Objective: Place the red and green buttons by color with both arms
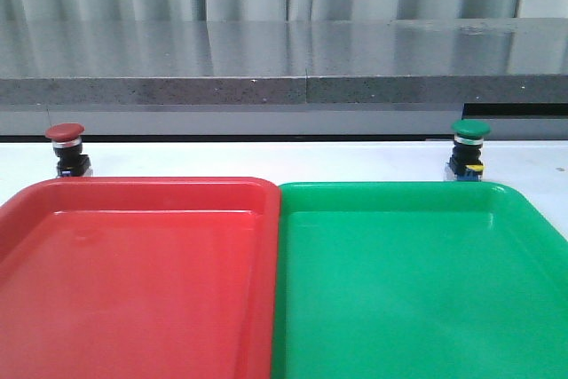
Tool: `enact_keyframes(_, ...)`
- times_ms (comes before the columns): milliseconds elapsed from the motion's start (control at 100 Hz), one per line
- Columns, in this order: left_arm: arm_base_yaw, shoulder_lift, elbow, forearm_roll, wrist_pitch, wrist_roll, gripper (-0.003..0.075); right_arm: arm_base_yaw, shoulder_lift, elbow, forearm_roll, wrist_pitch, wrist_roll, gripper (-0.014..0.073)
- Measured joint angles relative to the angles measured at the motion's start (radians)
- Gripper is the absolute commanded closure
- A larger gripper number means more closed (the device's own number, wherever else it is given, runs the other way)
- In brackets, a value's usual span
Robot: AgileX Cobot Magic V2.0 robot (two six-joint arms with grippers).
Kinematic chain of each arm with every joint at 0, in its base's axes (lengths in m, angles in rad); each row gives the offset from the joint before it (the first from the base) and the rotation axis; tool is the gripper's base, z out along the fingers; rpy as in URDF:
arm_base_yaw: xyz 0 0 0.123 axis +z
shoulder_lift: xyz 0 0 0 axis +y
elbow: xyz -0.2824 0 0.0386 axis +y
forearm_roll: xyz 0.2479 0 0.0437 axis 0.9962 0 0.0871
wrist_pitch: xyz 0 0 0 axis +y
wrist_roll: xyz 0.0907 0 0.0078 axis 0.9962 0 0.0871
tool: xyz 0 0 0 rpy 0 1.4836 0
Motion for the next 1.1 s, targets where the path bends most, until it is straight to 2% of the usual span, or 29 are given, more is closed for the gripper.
enact_keyframes(700,0.0,0.0,-0.021,-0.023,-0.045,0.0,0.0741,0.0,0.0,0.0,0.0,0.0,0.0,0.0658)
enact_keyframes(900,0.0,0.018,-0.167,-0.032,0.101,0.0,0.0741,0.0,0.0,0.0,0.0,0.0,0.0,0.0658)
enact_keyframes(1100,0.0,0.133,-0.299,-0.033,0.166,0.0,0.0741,0.0,0.0,0.0,0.0,0.0,0.005,0.0658)
